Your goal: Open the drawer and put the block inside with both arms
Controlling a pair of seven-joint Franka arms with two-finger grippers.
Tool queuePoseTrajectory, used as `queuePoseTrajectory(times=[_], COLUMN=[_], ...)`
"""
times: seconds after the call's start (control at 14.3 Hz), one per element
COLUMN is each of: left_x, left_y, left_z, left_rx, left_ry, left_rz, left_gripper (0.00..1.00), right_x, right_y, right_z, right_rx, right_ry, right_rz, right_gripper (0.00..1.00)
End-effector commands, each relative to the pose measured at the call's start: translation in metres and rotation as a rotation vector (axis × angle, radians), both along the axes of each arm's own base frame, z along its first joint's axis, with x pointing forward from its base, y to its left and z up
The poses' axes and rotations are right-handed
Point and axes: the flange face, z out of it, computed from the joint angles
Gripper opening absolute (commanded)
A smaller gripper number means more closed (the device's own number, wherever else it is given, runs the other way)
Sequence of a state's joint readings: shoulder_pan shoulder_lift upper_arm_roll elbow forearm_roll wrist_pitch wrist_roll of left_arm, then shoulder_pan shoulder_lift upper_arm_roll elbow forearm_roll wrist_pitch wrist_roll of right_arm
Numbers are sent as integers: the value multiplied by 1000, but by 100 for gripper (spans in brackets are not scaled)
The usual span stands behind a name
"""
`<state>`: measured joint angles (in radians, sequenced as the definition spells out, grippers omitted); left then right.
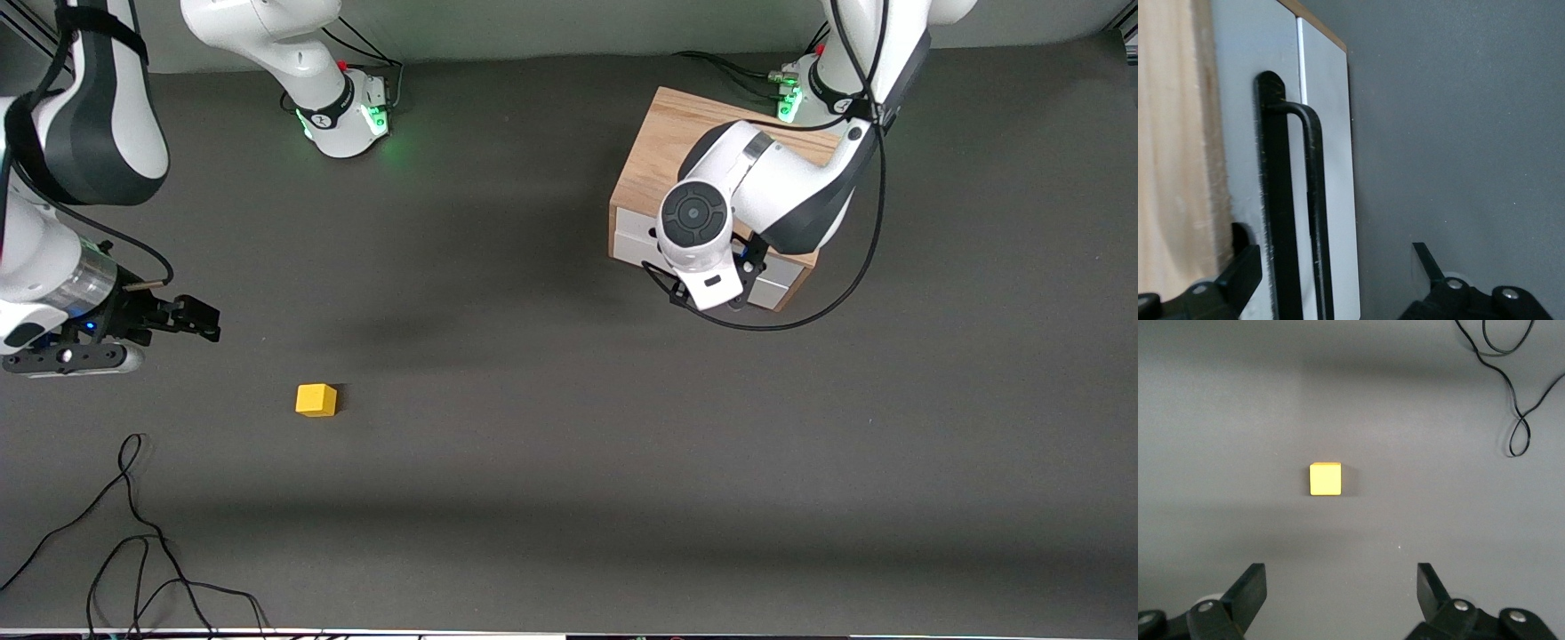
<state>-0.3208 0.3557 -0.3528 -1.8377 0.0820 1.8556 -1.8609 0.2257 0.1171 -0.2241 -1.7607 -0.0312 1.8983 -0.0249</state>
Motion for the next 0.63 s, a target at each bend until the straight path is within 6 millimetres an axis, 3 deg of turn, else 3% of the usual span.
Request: queuePoseTrajectory(times=[0.0,0.56], left_x=[3,8], left_y=[1,1], left_z=[-7,-30], left_rx=[17,16], left_ry=[-22,-20], left_rz=[0,-7], left_gripper=[100,100], right_x=[11,35], right_y=[5,11], right_z=[-9,-62], right_rx=[0,5], right_ry=[-18,-26], right_rz=[-22,-24], right_gripper=[100,100])
